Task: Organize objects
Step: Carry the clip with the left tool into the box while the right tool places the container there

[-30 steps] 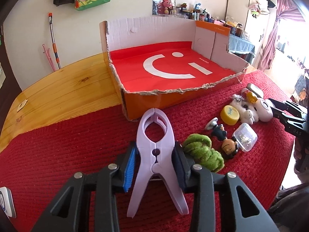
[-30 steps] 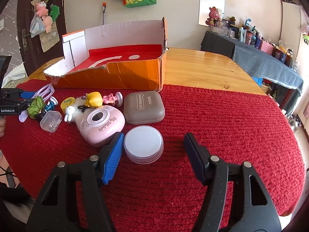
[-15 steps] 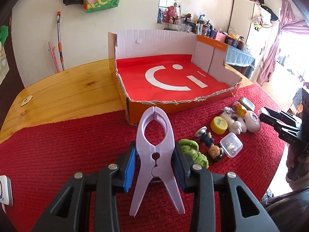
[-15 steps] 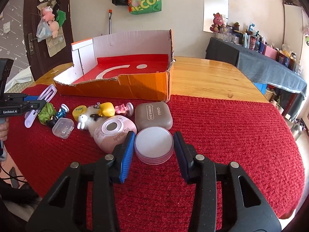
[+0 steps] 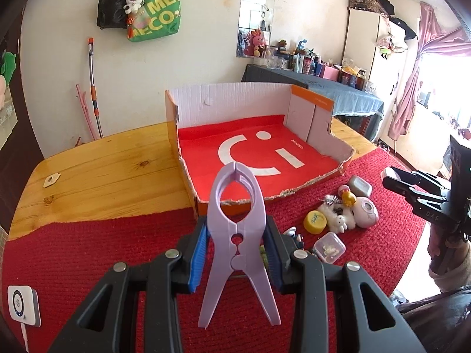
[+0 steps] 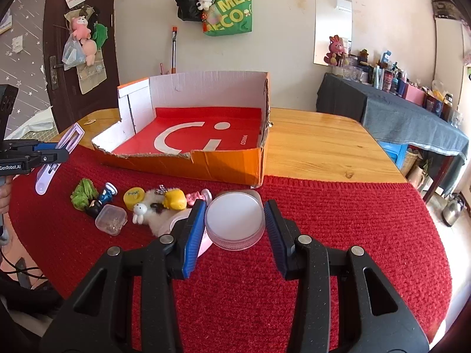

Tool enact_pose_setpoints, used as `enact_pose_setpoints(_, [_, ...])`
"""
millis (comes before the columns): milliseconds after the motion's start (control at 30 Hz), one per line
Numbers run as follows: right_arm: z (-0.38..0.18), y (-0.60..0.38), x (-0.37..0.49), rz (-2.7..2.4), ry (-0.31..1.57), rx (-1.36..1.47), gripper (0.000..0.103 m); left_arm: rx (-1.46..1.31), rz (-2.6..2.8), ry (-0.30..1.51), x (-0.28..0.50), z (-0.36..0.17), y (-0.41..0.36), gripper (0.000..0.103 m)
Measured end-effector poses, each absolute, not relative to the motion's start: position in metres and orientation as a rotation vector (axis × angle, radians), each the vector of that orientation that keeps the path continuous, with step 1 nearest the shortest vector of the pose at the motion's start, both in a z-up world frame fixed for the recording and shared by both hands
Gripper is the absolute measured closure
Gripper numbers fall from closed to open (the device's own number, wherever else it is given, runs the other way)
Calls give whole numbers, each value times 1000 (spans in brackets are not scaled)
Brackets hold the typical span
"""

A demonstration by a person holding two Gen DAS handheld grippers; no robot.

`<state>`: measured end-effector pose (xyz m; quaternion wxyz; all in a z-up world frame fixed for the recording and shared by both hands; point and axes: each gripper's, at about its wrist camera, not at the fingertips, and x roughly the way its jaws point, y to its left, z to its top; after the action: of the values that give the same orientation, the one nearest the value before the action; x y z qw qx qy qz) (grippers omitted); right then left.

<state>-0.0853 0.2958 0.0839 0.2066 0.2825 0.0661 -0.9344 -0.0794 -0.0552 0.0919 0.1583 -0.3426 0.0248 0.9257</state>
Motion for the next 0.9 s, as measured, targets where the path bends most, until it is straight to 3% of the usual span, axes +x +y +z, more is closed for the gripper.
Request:
enact_pose_setpoints(333, [116, 276, -116, -2578, 219, 713, 64, -945, 2640, 86, -117, 120, -46, 65])
enact_pose_setpoints(900, [106, 232, -217, -2320, 405, 966, 64, -1281, 2448, 124, -219, 77, -26, 65])
